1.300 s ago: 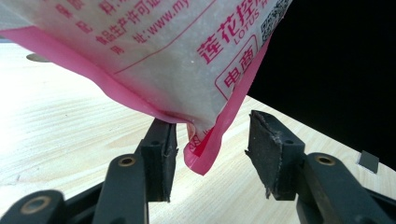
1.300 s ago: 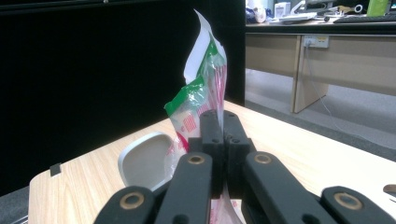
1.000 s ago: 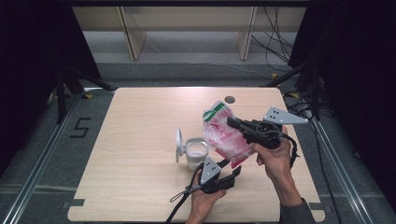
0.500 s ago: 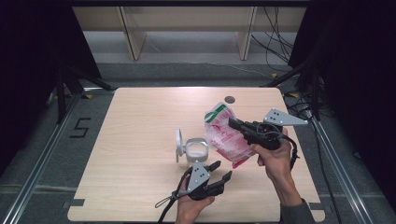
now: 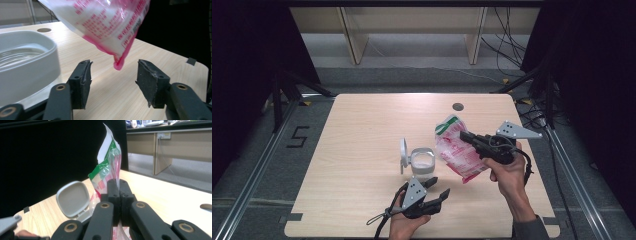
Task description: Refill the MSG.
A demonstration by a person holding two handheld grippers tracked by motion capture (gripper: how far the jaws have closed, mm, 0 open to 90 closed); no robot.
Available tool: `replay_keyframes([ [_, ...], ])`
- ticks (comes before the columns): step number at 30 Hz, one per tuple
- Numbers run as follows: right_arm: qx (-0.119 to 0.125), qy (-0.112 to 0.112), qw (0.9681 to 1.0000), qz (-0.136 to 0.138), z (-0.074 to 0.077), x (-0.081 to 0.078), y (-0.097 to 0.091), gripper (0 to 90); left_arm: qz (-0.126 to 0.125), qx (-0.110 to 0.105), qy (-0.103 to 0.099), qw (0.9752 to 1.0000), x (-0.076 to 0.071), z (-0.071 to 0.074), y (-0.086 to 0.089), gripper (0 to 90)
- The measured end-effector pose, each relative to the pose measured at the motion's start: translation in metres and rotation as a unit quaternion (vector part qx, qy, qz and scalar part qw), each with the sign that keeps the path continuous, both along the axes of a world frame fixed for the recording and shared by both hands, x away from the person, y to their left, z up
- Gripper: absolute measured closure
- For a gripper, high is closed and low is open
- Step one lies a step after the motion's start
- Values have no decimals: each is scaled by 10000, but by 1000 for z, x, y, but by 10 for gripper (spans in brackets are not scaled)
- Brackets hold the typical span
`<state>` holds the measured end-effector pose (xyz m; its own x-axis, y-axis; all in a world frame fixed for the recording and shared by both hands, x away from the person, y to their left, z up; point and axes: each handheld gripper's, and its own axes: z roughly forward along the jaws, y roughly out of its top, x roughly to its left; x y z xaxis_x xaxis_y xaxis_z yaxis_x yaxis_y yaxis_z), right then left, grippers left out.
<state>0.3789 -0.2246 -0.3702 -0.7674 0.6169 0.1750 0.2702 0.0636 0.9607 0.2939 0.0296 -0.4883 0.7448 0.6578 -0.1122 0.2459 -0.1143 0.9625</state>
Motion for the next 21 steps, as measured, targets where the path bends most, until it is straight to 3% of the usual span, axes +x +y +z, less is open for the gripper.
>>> replay_keyframes([
  [3,79,117,9999,-44,-7,0,-2,900,-9,4,0,10000,0,0,3,423],
  [4,18,58,10000,-53,-9,1,-3,900,55,3,77,10000,-1,-1,6,417],
  [5,-12,217,9997,-69,-11,-1,-4,900,54,6,57,10000,0,-1,8,408],
  [7,28,215,9997,-87,-14,-1,-4,900,33,-8,50,10000,0,-1,9,396],
  [8,-67,172,9998,-93,-18,0,-6,900,81,29,146,9999,-1,-2,11,393],
  [9,-49,247,9996,-128,-20,0,-7,900,42,100,73,9999,-1,-2,13,390],
  [14,-35,385,9991,-199,-31,0,-15,900,86,-30,155,9998,-2,-4,15,389],
  [15,-57,323,9993,-202,-32,1,-17,900,63,43,97,9999,-2,-3,16,388],
  [16,-16,421,9989,-224,-32,0,-19,900,99,29,157,9998,-2,-3,17,388],
  [17,-71,264,9994,-201,-32,1,-21,900,135,-3,198,9997,-3,-3,17,386],
  [18,-13,398,9988,-278,-31,-1,-22,900,158,-14,186,9997,-2,-3,18,383],
  [19,-64,277,9993,-243,-32,1,-25,900,115,51,86,9999,-1,-3,19,380],
  [21,-83,277,9991,-306,-33,0,-29,900,143,-25,112,9998,-2,-3,20,374],
])
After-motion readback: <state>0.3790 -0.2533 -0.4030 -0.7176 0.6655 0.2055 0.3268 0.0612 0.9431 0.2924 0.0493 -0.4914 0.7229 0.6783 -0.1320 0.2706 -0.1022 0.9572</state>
